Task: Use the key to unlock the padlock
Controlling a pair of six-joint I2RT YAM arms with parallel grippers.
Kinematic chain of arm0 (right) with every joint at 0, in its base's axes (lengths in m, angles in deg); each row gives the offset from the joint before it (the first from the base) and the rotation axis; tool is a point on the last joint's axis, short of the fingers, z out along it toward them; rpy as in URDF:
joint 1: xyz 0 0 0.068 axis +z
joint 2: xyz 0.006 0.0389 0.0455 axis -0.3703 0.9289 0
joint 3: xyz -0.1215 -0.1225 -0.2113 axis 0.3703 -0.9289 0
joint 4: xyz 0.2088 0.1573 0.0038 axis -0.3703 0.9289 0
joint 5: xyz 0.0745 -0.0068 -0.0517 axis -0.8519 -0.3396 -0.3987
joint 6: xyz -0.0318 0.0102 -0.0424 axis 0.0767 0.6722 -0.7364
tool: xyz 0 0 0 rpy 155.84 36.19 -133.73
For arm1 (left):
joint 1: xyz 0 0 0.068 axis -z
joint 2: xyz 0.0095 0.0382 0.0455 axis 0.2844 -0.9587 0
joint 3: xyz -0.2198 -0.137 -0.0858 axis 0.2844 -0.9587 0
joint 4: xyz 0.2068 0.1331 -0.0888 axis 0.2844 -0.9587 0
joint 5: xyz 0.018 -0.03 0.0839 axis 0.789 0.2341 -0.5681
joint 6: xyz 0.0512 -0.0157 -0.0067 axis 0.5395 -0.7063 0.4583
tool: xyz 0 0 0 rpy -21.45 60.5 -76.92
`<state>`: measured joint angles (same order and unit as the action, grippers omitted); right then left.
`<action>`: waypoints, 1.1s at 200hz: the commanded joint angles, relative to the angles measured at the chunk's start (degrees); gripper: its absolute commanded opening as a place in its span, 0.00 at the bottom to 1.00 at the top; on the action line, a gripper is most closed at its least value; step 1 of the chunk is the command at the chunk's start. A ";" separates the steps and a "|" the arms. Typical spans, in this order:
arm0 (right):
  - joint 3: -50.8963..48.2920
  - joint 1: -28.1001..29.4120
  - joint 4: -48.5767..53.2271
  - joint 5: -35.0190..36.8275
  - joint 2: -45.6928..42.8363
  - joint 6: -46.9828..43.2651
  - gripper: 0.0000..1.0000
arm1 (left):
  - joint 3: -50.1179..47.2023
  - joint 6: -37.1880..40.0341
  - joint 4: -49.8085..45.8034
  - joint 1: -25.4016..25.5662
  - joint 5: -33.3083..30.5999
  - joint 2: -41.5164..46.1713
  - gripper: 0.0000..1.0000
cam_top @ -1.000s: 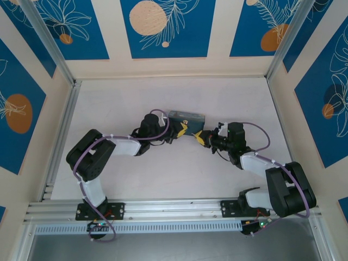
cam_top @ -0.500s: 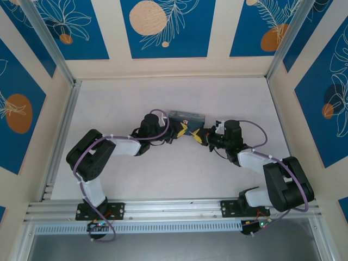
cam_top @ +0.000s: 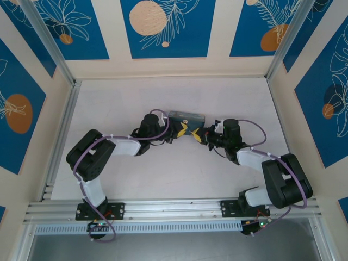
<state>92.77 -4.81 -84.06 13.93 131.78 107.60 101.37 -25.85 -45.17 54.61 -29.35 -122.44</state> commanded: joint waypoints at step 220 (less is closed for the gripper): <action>3.38 1.91 0.01 0.77 0.94 0.08 0.00 | -0.13 -0.17 4.00 0.99 0.26 -1.61 0.00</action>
<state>94.50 -3.69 -83.88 14.61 132.17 107.60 101.22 -26.09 -43.82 54.78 -29.83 -122.83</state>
